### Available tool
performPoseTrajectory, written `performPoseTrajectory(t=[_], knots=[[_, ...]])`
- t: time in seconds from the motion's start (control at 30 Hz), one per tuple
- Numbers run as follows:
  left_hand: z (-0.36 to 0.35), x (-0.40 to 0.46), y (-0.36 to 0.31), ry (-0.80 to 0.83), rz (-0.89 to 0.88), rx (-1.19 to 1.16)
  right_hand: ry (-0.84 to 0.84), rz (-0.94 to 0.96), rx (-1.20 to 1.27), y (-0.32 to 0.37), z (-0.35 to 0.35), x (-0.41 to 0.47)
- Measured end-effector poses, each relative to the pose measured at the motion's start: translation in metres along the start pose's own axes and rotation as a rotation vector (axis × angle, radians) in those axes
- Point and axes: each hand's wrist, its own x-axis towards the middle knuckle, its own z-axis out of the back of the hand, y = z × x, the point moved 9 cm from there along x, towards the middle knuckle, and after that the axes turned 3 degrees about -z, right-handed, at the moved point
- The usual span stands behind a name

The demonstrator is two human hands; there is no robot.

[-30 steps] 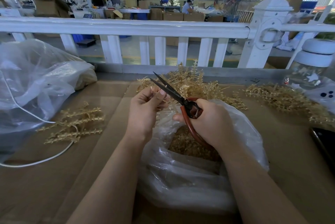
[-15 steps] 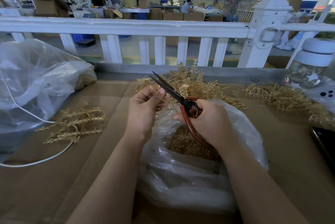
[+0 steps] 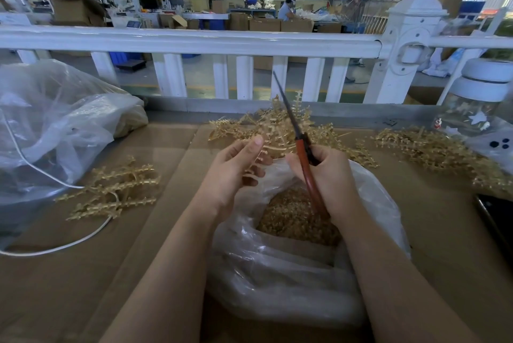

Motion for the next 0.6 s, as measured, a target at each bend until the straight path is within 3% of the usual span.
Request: performPoseTrajectory(t=[0.13, 0.4, 0.6], knots=[[-0.0068, -0.0019, 0.0016, 0.132, 0.016, 0.12, -0.068, -0.016, 0.05, -0.0003, 0.0101, 0.0017], [0.0009, -0.0011, 0.0054, 0.152, 0.082, -0.01, -0.053, -0.017, 0.056, 0.0009, 0.0104, 0.0017], [-0.0076, -0.0065, 0.0099, 0.274, 0.115, 0.016, -0.056, -0.023, 0.061, 0.0019, 0.0105, -0.0002]])
